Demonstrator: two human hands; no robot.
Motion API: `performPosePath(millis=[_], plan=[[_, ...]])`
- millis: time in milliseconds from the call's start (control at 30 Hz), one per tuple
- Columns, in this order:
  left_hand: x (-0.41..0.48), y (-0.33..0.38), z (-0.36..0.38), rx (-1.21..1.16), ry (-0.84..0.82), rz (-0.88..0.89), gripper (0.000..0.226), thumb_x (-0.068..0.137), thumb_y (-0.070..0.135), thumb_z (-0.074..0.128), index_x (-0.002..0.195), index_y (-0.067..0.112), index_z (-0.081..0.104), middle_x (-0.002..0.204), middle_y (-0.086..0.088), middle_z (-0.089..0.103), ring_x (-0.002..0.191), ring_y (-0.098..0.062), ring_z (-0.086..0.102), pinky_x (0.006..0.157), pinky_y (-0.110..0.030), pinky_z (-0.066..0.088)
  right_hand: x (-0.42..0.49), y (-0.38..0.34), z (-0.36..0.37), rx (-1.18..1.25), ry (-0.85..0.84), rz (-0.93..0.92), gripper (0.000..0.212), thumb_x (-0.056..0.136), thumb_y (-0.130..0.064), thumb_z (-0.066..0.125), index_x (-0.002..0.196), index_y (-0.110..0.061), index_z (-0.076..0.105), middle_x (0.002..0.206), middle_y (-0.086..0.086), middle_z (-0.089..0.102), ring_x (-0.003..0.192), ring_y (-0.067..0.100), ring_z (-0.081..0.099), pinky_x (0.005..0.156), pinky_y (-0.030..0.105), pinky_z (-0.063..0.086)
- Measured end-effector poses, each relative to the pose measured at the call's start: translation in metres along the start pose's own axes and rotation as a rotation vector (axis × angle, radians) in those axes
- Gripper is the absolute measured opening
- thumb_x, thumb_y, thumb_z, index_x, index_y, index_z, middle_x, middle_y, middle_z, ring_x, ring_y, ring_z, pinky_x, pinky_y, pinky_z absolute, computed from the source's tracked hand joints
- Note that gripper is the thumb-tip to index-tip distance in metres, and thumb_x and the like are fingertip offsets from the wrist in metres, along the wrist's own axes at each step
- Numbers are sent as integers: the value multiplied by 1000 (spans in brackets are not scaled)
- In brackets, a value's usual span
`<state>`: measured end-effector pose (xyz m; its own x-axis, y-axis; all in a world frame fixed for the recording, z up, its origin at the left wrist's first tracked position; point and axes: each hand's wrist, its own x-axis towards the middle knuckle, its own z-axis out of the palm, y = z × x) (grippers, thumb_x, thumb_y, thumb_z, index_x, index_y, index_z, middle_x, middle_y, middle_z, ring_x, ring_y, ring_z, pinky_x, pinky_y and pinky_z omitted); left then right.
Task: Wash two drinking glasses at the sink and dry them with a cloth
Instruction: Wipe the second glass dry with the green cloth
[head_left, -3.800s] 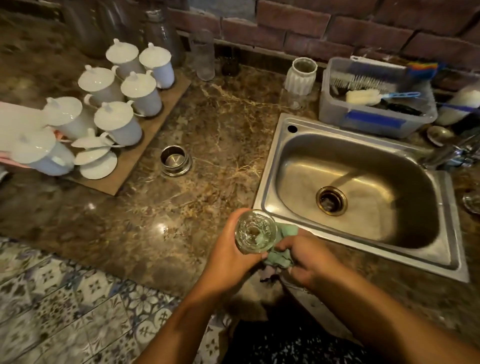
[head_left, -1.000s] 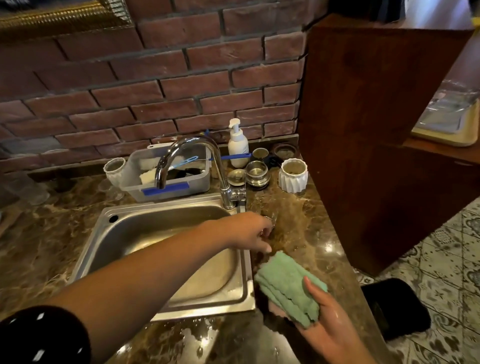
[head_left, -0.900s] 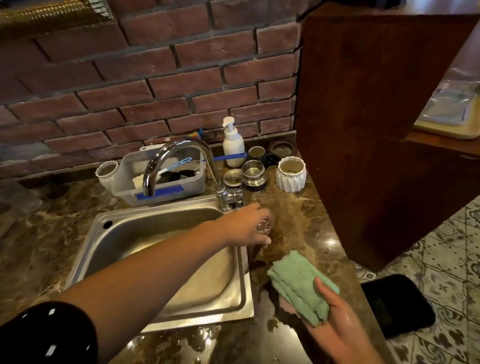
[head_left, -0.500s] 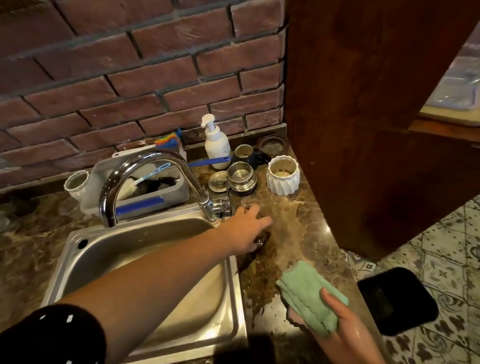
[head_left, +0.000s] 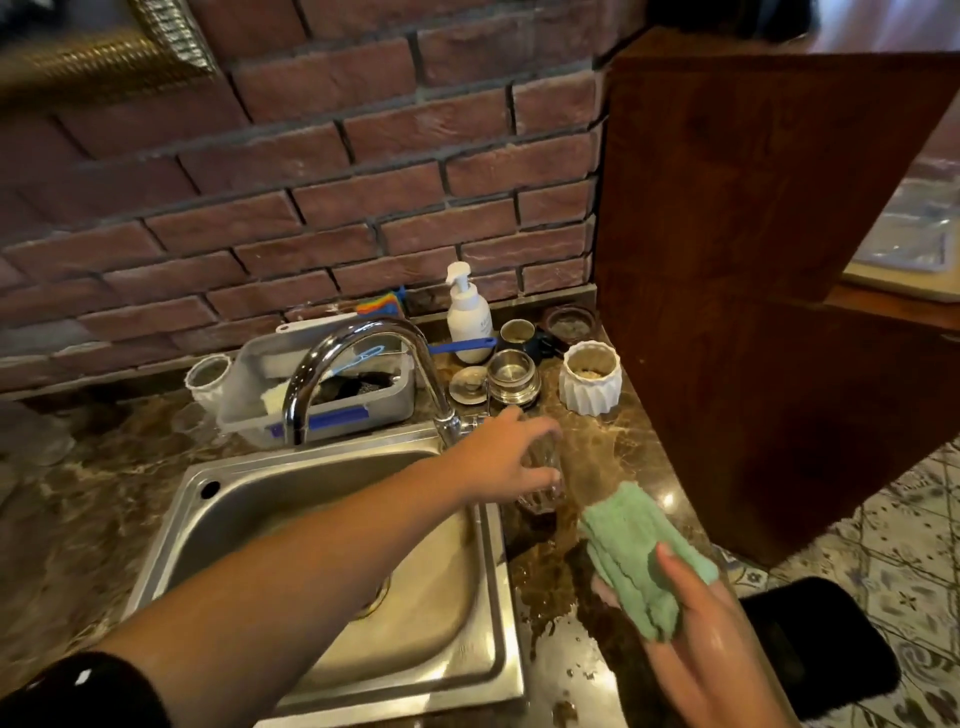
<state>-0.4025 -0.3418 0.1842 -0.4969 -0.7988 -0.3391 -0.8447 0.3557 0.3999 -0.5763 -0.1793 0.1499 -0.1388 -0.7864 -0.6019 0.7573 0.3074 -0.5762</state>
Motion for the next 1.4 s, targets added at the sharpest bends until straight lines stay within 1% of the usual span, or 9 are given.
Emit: performPosePath(millis=[200,333,533,633,767,933,1067,1267,1400], plan=[[-87,20,-36,-175,195,22,46,100,47,50,143,32,49,126,-1,55,116,-19,55,100,-40,48,-64,-4,64,-390,-26,-536,36,97,-22,60,133,-23,61,123,2,71,114,21,67,95,44,54],[-141,27,-49,-356,334,35,41,94,50,52,133,38,58,128,3,67,114,-16,63,100,-41,50,-97,20,99,-775,-305,-894,60,86,-32,61,145,-24,48,147,-14,51,135,-5,46,104,5,37],[-208,4,-63,-503,452,-118,35,97,45,51,121,21,61,111,-4,69,103,-24,65,95,-51,52,-123,71,130,-1220,-380,-1254,92,82,-46,64,158,-26,16,163,-10,23,152,6,19,118,16,24],[-242,-8,-65,-573,507,-123,31,95,43,52,116,22,64,107,-3,70,101,-22,65,94,-48,54,-142,87,152,-1235,-327,-1205,97,76,-47,75,155,-34,21,156,-14,34,142,9,38,106,30,44],[-290,-20,-74,-531,590,-46,22,89,40,59,107,27,63,94,9,65,88,-9,61,74,-33,53,-161,99,185,-1096,-517,-869,88,66,-24,88,141,-35,45,124,-23,64,111,-6,61,87,18,53],[-333,-41,-76,-462,560,87,33,76,51,52,99,29,60,84,3,62,76,-15,59,66,-40,52,-172,120,193,-589,-843,-214,76,47,-22,92,117,-15,64,103,12,76,89,28,74,71,38,62],[-350,-54,-81,-485,515,286,50,74,58,45,107,24,61,89,2,58,74,-5,50,67,-29,43,-181,140,194,-158,-769,128,84,12,-17,104,91,-3,80,96,27,75,77,41,76,61,53,62],[-359,-78,-72,-473,495,299,51,82,58,41,121,30,57,117,1,55,107,-17,56,89,-43,52,-189,147,199,-277,-801,22,114,29,-27,104,131,-6,57,110,25,73,89,37,74,63,44,62],[-357,-71,-74,-611,575,144,43,85,54,50,122,34,62,122,2,47,110,-9,53,85,-25,49,-190,151,211,-552,-769,-419,81,62,-22,91,134,-19,55,124,13,70,110,29,70,82,42,61]])
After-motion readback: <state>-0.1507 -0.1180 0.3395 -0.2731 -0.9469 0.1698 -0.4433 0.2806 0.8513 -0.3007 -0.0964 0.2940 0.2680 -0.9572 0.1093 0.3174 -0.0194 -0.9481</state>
